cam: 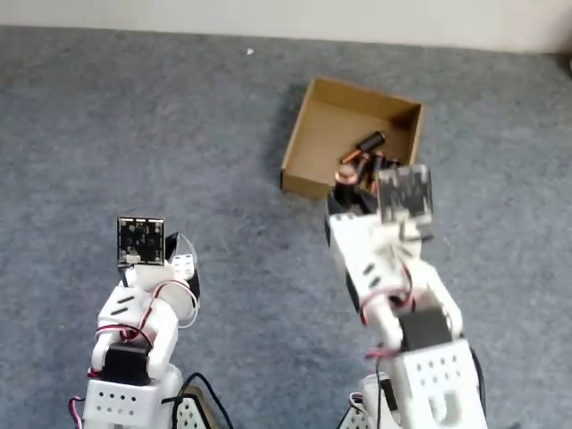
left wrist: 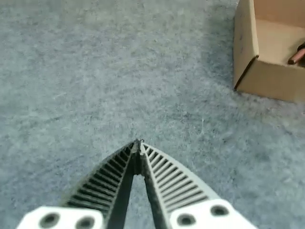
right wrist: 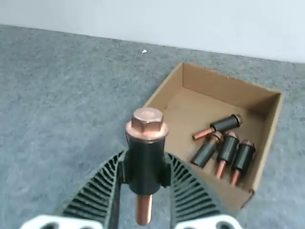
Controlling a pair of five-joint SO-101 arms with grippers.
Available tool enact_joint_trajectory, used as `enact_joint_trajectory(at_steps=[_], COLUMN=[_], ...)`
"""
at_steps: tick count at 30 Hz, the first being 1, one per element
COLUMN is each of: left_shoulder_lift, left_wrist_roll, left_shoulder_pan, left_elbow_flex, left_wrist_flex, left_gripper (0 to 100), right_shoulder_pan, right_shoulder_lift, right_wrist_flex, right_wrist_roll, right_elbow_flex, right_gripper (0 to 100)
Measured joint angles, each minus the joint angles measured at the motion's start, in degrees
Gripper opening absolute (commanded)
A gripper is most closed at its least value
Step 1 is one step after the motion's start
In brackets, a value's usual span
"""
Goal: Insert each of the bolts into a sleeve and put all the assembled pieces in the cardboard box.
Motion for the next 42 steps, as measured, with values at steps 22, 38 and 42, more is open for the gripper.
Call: enact_joint_trajectory(at_steps=[22,38,42], left_shoulder_lift=[0.0,0.0,0.0], left_wrist_roll=[0.0,0.0,0.0], left_shoulder_pan=[0.0,0.0,0.0], left_elbow_flex=[0.0,0.0,0.0], left_wrist_flex=[2.3,2.4,2.4], left_gripper=[1,1,1], right_shoulder_pan=[6.9,6.9,6.9], right_shoulder_lift=[69.3,64.2,55.6], right_wrist_flex=[-14.1,-9.3,-9.2], right_wrist_roll=[0.0,0.0,0.0], right_elbow_flex=[-36.7,-38.5,-31.6], right_gripper=[3.1,1.4,0.4])
